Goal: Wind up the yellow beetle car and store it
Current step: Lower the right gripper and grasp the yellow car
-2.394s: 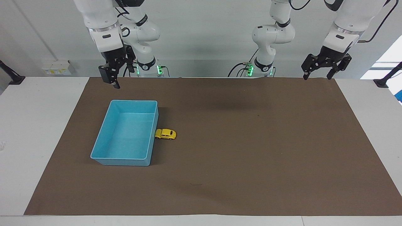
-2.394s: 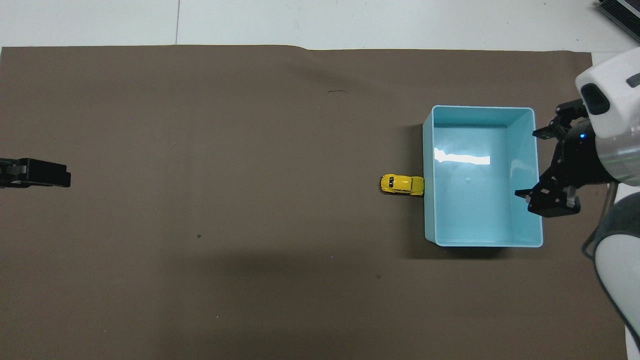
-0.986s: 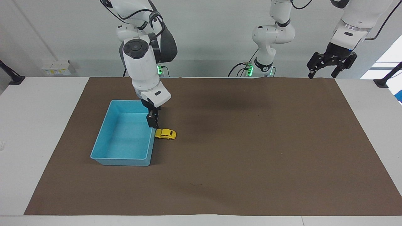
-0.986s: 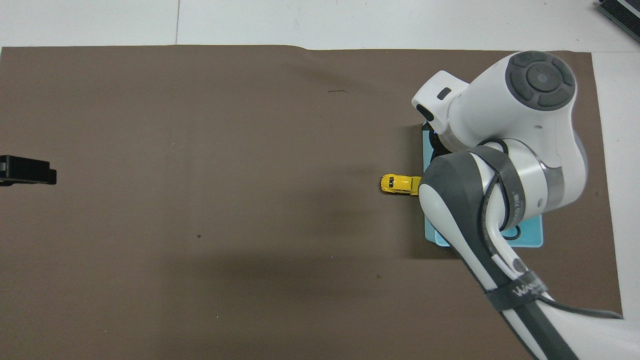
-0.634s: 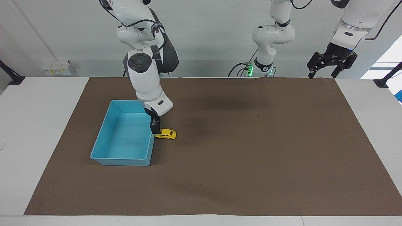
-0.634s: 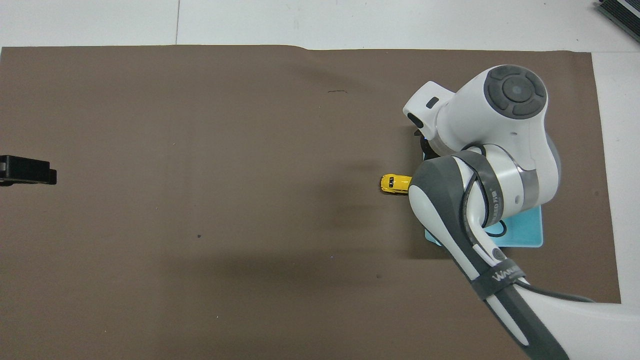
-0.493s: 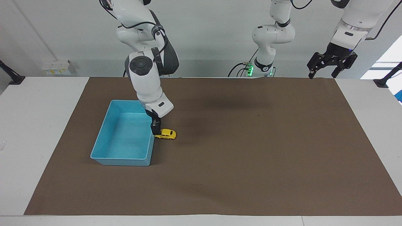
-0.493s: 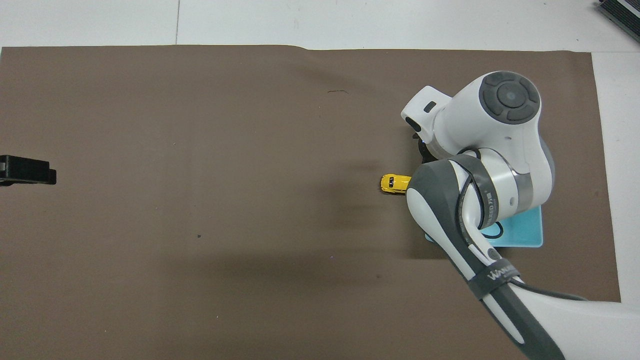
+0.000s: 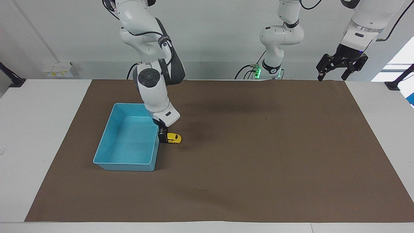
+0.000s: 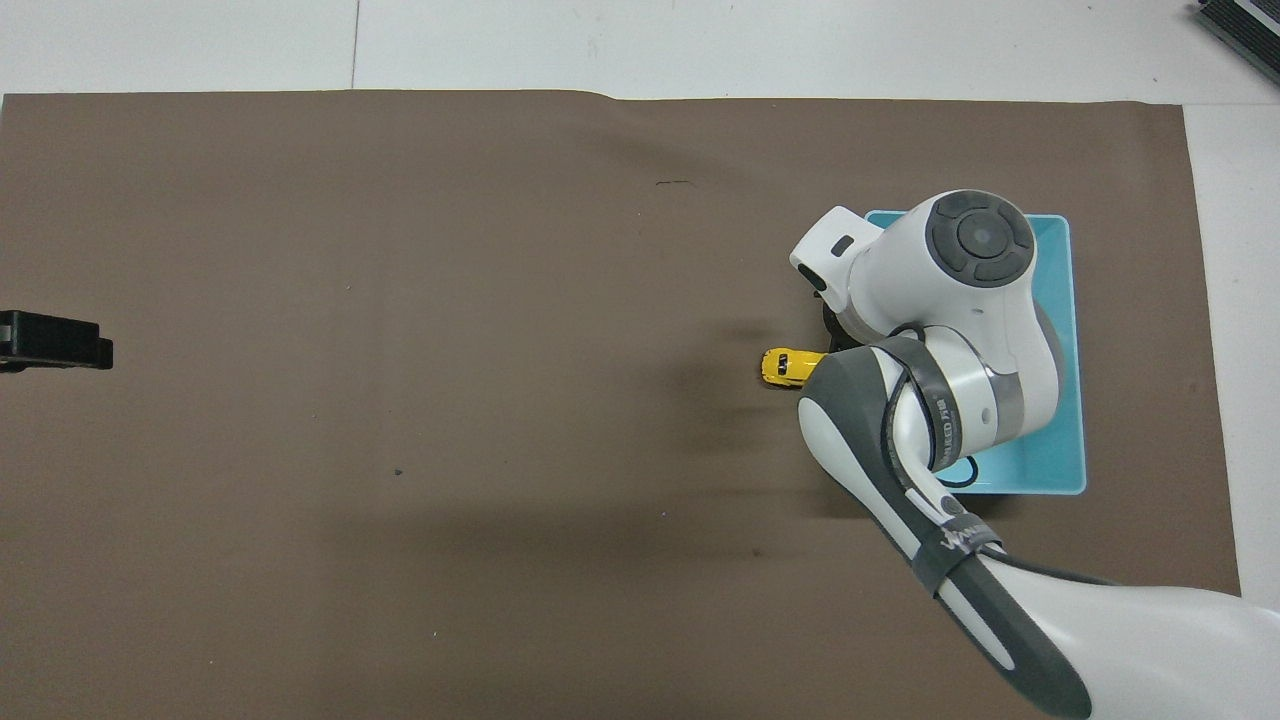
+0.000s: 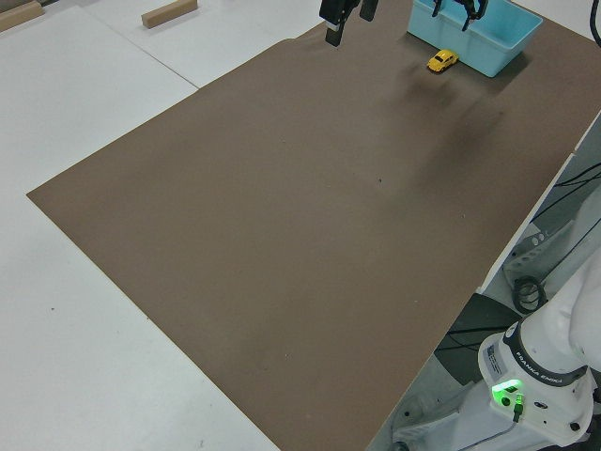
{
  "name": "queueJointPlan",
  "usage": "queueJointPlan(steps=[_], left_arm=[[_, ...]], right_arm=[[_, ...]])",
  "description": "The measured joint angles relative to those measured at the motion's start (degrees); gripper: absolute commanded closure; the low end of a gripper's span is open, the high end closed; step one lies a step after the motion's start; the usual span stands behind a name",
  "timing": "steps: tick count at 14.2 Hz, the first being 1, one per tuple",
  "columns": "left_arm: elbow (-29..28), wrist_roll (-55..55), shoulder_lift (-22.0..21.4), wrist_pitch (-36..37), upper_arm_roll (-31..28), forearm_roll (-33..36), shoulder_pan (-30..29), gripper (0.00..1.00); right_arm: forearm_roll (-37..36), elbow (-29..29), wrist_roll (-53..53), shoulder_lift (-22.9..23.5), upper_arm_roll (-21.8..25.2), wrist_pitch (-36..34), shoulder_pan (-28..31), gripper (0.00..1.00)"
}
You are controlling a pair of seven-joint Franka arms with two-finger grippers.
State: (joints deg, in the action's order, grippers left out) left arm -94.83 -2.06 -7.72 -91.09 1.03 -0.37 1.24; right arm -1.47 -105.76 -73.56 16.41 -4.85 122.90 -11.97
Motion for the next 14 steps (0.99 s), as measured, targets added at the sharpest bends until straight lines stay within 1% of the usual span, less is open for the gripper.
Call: queueJointPlan(steps=[6, 14], left_arm=[[0.0, 0.0, 0.0, 0.0, 0.0, -0.01, 0.0, 0.0], [0.0, 0.0, 0.0, 0.01, 0.0, -0.01, 0.0, 0.0]], right_arm=[[0.0, -2.53, 0.0, 2.66, -0.02, 6.56, -1.84, 0.0], [0.0, -6.59, 0.0, 3.14, 0.17, 10.42, -1.76, 0.0]])
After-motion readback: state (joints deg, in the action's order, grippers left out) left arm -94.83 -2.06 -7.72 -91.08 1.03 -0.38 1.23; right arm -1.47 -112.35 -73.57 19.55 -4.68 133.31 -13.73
